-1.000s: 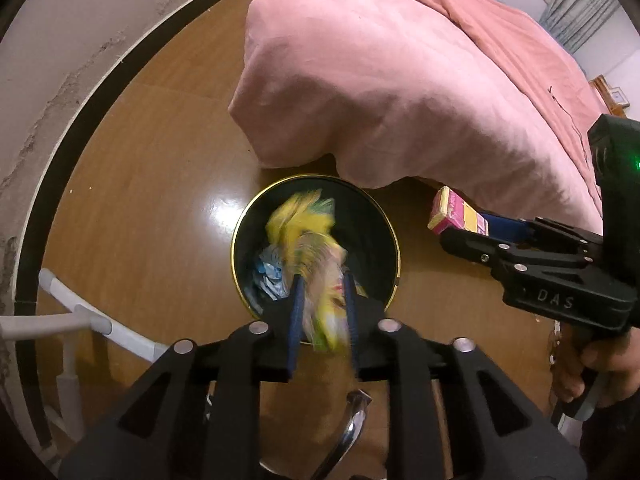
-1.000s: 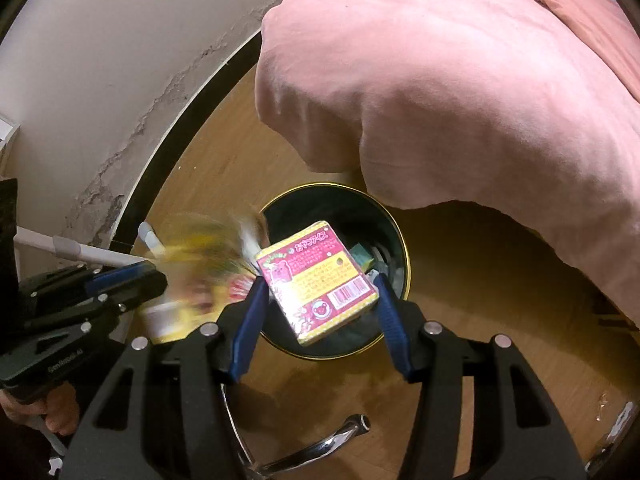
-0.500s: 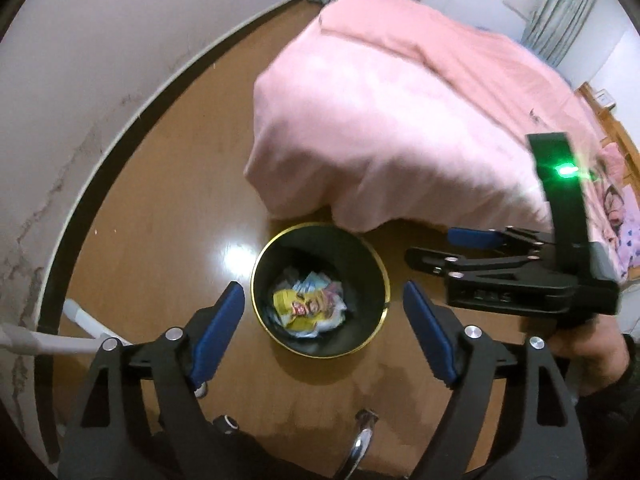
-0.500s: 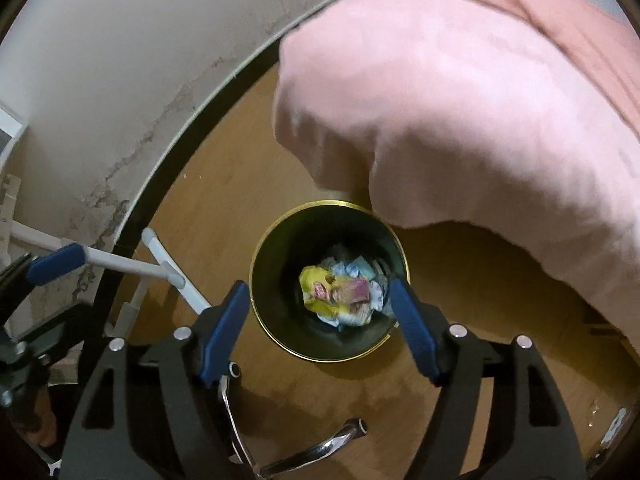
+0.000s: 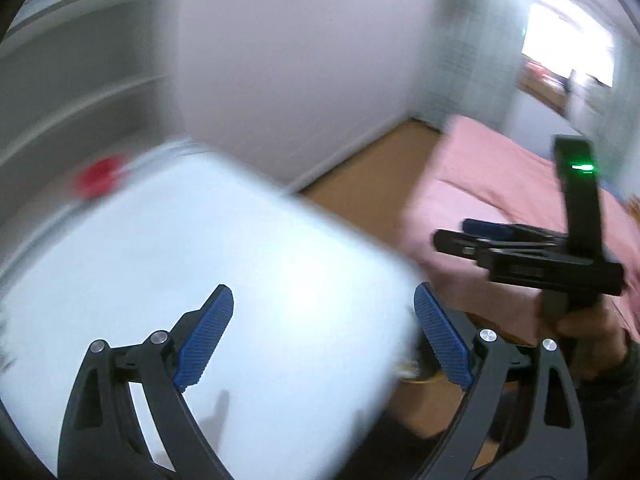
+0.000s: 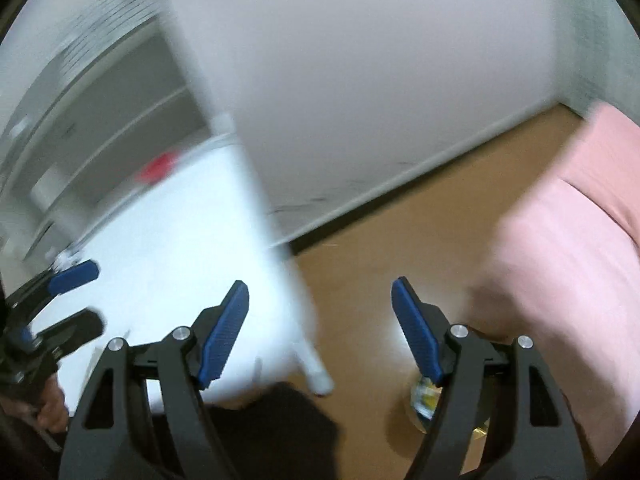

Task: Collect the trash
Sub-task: 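Grasp the grey sock with the left tool while the right tool grasps the white cup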

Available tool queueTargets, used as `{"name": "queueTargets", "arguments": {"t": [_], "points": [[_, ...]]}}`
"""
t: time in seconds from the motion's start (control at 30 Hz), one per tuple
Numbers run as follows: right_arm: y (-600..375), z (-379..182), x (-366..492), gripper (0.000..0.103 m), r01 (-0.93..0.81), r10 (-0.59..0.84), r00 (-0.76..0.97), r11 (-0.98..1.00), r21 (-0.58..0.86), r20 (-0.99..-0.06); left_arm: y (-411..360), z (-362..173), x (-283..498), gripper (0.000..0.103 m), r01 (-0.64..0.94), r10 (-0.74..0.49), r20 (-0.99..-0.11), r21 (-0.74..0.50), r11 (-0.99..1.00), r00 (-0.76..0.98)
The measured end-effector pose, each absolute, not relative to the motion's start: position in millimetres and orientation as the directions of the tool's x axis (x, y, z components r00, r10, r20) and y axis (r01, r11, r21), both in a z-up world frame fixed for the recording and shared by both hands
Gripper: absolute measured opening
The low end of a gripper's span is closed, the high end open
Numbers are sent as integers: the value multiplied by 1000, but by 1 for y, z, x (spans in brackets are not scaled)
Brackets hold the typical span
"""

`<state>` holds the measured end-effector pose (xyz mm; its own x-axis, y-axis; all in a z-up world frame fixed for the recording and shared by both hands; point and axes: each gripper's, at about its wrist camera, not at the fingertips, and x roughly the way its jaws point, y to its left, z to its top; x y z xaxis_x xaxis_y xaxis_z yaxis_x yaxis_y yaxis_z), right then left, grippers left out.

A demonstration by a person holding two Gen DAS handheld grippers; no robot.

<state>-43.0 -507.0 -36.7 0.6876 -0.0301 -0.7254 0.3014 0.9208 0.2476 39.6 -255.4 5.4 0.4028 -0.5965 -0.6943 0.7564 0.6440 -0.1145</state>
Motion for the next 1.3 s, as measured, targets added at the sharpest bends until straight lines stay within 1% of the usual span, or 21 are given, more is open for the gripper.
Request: {"name": "queueTargets", "arguments": {"t": [0.03, 0.17, 0.27, 0.33, 0.4, 0.5, 0.57, 0.63, 0.77, 0.8, 0.83, 0.87, 1.0, 1.17, 1.27, 1.3], "points": [[-474, -34, -13, 72, 223, 27, 689, 943, 247, -724, -232, 6, 51, 89, 721, -568, -696, -104, 686, 439], [-373, -28, 63, 71, -2, 188, 666, 968, 250, -722, -127, 1, 93, 89, 550, -432, -717, -81, 831, 547], [-293, -24, 112, 69, -156, 285, 625, 958, 241, -727, -46, -9, 115, 89, 398, -314, -738, -68, 915, 597], [-245, -22, 135, 67, -235, 330, 600, 944, 234, -729, -11, -14, 122, 89, 338, -278, -743, -75, 938, 608], [-201, -21, 161, 64, -303, 351, 580, 931, 206, -735, 16, -19, 128, 89, 282, -246, -750, -82, 956, 614], [-139, -22, 188, 59, -375, 376, 555, 909, 180, -742, 43, -27, 137, 89, 243, -233, -761, -102, 965, 605], [-107, -24, 207, 58, -402, 365, 546, 904, 146, -754, 52, -29, 140, 89, 233, -231, -763, -107, 966, 604], [-85, -29, 223, 53, -418, 349, 535, 901, 118, -770, 57, -31, 141, 89, 228, -235, -763, -118, 966, 602], [-68, -41, 241, 46, -434, 329, 518, 896, 89, -790, 75, -35, 149, 89, 225, -245, -760, -133, 965, 603], [-67, -43, 242, 43, -437, 326, 518, 896, 83, -791, 76, -36, 152, 89, 225, -247, -758, -135, 965, 604], [-63, -44, 245, 35, -440, 323, 514, 895, 79, -794, 81, -39, 160, 89, 226, -248, -759, -136, 965, 602], [-61, -45, 247, 31, -440, 311, 517, 896, 64, -797, 85, -39, 162, 89, 225, -248, -761, -138, 965, 599], [-71, -32, 242, 31, -434, 331, 548, 898, 77, -768, 82, -40, 179, 89, 239, -265, -760, -148, 960, 594], [-116, -13, 229, 31, -378, 344, 575, 917, 132, -742, 59, -43, 205, 89, 279, -314, -762, -181, 943, 567], [-144, -13, 218, 31, -336, 331, 587, 930, 149, -739, 45, -45, 217, 87, 288, -279, -765, -128, 949, 581], [-150, -14, 215, 31, -324, 327, 590, 933, 155, -738, 42, -47, 222, 84, 286, -265, -769, -112, 952, 582]]}}
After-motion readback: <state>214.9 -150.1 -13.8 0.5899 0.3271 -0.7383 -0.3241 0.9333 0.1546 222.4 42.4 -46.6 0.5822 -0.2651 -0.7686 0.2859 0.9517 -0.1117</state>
